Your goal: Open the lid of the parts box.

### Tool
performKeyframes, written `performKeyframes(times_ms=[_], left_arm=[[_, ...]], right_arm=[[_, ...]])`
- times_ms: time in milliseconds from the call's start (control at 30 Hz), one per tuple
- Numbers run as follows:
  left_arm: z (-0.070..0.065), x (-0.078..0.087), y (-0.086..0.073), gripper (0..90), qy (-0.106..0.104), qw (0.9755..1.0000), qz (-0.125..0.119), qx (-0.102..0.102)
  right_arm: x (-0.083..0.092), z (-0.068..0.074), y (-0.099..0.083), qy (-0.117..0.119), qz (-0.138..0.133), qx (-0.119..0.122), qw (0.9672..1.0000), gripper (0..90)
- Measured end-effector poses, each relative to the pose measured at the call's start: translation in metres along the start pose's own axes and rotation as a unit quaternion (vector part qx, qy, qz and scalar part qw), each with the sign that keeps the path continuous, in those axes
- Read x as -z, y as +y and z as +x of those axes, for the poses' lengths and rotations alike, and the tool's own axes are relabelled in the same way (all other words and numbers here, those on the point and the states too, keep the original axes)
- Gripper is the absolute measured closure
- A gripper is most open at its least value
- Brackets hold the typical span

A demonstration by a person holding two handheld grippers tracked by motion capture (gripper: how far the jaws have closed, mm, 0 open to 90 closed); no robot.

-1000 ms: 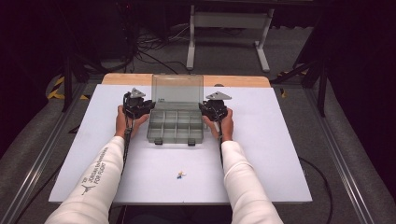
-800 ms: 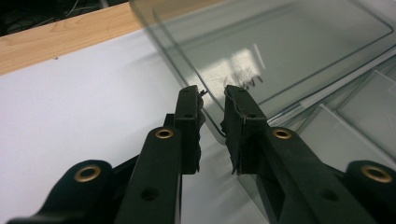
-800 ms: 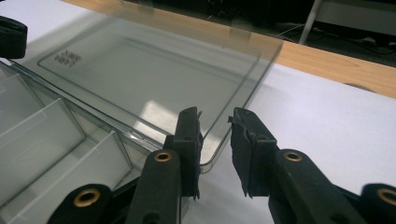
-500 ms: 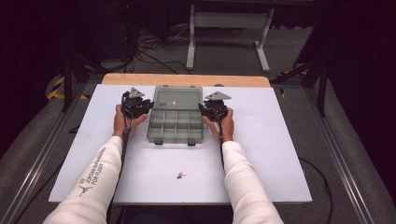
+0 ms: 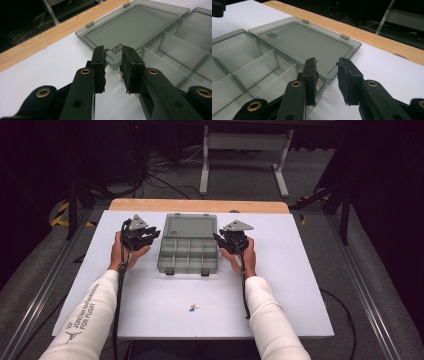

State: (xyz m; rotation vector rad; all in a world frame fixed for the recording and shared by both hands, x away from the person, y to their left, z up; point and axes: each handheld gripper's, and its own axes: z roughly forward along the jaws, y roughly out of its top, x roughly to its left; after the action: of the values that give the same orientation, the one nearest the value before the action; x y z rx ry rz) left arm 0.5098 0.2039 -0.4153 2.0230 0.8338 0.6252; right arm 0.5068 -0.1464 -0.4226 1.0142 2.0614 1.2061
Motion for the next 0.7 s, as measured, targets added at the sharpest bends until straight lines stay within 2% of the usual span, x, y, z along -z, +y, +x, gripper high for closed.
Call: performKeyframes(times_ms=[200,467,567,633,700], left_arm=[[-0.006,0.016,0.0,68.2,-0.007,0.9997,-0.004,-0.022],[-0.02,0.043,-0.001,61.9,-0.013,0.9982,-0.025,-0.052],[-0.023,0.049,-0.002,60.3,-0.016,0.9978,-0.031,-0.057],[-0.028,0.056,-0.003,58.7,-0.016,0.9967,-0.036,-0.071],[-0.03,0.06,-0.004,58.0,-0.022,0.9965,-0.041,-0.07]], right_arm=[[0.015,0.008,0.0,0.02,-0.007,0.011,0.9997,67.9],[0.034,0.023,-0.003,0.037,-0.011,0.048,0.9981,68.3],[0.041,0.026,-0.005,0.041,-0.013,0.055,0.9976,67.7],[0.048,0.028,-0.006,0.048,-0.018,0.055,0.9972,66.2],[0.05,0.029,-0.007,0.049,-0.02,0.054,0.9971,66.0]])
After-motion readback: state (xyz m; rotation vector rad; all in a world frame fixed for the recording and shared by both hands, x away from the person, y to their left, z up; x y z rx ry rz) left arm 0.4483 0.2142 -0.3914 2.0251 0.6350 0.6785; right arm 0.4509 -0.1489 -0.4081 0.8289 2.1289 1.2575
